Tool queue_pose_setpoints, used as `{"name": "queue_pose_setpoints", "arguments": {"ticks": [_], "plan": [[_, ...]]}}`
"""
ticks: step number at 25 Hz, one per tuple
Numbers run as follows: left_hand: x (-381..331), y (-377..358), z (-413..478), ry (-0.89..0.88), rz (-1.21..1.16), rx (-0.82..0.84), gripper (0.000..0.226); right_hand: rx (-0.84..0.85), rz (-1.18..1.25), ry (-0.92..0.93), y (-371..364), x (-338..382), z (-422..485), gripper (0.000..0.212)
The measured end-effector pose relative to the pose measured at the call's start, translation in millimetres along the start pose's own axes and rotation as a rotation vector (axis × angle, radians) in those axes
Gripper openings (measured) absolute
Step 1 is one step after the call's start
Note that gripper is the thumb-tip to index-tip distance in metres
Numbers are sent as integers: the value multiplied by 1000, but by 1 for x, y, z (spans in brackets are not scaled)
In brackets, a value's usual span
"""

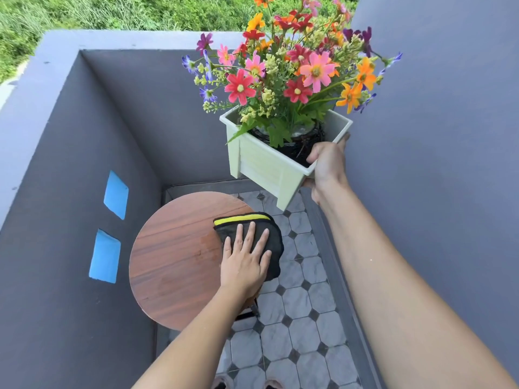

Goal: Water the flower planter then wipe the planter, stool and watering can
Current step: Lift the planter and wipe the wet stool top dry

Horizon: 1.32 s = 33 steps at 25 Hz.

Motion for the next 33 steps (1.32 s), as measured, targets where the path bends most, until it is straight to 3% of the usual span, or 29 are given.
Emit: {"name": "queue_pose_setpoints", "arguments": {"ticks": [4, 8, 12, 15, 20, 24, 33], "plan": [[13, 11, 30, 75, -16, -24, 55, 9, 19, -11, -2, -1, 6, 115], [56, 22, 43, 260, -60, -58, 55, 28, 14, -10, -6, -6, 3, 119], [116, 29, 22, 504, -128, -104, 56, 36, -18, 9, -10, -6, -4, 117], [129, 25, -9, 580, -146, -115, 56, 61, -20, 14, -14, -5, -12, 116], [72, -15, -79, 480, -125, -120, 58, 84, -25, -2, -22, -3, -22, 116], [30, -42, -123, 275, -63, -66, 58, 102, -14, -7, -22, -1, -26, 114], [-3, -27, -52, 162, -50, -3, 63, 61, 0, -6, -7, -10, -16, 117]]}}
Point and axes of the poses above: each hand's wrist, its own z-axis towards the middle knuckle, its own y-axis out of the back of the hand, x = y × z, the point moved 1 cm from there along z, towards the middle knuckle, and after that the axes turned 5 degrees about y, right-handed, at the moved point
